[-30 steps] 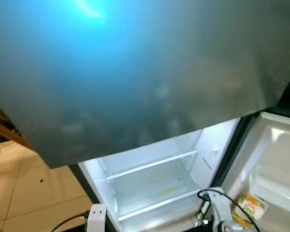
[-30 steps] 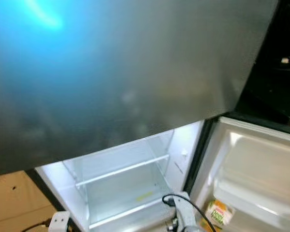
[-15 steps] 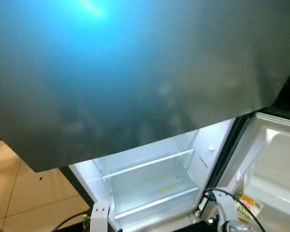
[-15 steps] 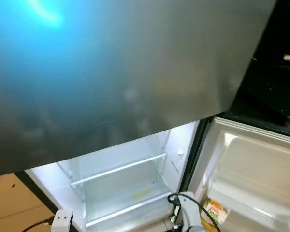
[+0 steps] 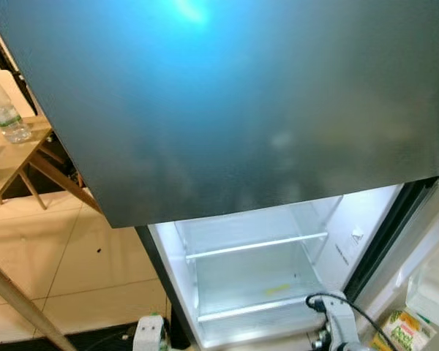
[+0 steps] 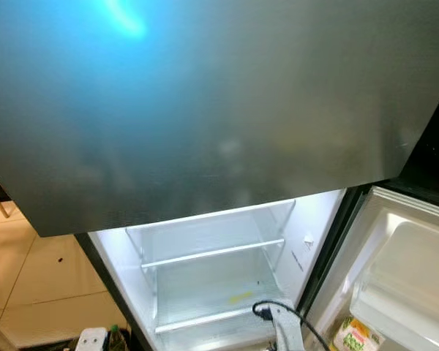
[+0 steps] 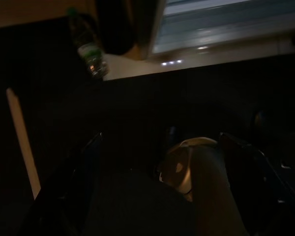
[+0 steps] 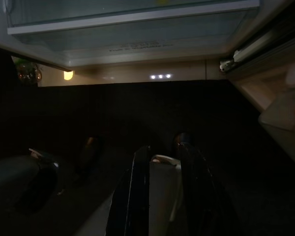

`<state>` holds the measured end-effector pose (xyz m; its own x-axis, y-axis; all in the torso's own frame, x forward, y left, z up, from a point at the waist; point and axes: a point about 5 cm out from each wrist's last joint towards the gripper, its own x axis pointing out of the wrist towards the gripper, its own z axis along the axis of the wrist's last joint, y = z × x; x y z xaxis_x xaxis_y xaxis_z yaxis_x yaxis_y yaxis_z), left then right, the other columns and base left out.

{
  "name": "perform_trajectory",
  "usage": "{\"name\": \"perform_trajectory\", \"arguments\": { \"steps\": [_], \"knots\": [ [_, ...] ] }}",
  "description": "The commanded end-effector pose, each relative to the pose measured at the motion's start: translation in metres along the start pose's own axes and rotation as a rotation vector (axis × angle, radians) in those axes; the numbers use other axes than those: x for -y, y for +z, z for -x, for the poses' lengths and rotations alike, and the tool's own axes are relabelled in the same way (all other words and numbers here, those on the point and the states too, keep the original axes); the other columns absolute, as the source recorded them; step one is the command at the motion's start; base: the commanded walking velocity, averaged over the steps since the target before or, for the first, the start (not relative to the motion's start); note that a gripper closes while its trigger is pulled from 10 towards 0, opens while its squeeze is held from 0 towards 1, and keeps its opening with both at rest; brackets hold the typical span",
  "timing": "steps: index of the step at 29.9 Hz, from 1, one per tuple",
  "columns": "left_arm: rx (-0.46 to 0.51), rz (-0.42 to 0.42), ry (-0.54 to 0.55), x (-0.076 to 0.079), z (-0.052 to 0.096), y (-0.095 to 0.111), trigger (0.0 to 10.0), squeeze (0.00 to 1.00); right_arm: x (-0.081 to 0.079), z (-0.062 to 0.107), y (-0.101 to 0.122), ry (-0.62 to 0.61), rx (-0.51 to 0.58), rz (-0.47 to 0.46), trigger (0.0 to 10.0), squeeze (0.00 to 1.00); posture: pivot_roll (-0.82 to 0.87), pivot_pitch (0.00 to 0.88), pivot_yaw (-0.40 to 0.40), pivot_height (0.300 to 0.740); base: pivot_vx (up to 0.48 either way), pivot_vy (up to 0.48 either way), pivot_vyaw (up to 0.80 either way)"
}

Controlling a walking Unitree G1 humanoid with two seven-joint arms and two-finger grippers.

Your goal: Restocking fridge

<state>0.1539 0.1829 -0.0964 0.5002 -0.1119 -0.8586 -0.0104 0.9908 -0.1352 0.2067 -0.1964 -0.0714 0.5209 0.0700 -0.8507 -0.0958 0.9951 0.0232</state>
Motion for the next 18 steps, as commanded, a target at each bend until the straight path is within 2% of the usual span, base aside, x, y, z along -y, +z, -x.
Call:
{"name": "perform_trajectory", "arguments": {
  "steps": [1,6,8,15,18],
  "knots": [
    [-0.001,-0.019,0.007,-0.0051,0.0010,0.0020,10.0,0.00,-0.0010,-0.0002,-0.0004,0.002,0.003,-0.008,10.0,0.00,-0.01,0.000,0.021,0.740,0.000,0.000,0.00],
    [-0.003,-0.031,-0.001,-0.0027,0.0004,0.0023,10.0,0.00,-0.0023,-0.0002,-0.0004,0.022,0.006,-0.015,10.0,0.00,-0.01,0.000,0.020,0.740,0.000,-0.470,0.00],
    [-0.003,-0.029,0.001,-0.0027,0.0003,0.0021,10.0,0.00,-0.0029,-0.0002,-0.0005,0.030,0.004,-0.003,10.0,0.00,-0.01,0.000,0.020,0.740,0.000,-0.465,0.78],
    [-0.003,-0.006,0.014,-0.0036,0.0007,0.0001,10.0,0.00,-0.0037,-0.0003,-0.0013,0.036,0.003,-0.006,10.0,0.00,-0.01,0.000,0.020,0.740,0.000,0.000,0.78],
    [-0.004,-0.003,0.017,-0.0042,0.0010,-0.0008,10.0,0.00,-0.0031,-0.0002,-0.0030,0.025,-0.005,-0.041,10.0,0.00,-0.01,0.000,0.021,0.740,0.000,0.000,0.00]
  ]
}}
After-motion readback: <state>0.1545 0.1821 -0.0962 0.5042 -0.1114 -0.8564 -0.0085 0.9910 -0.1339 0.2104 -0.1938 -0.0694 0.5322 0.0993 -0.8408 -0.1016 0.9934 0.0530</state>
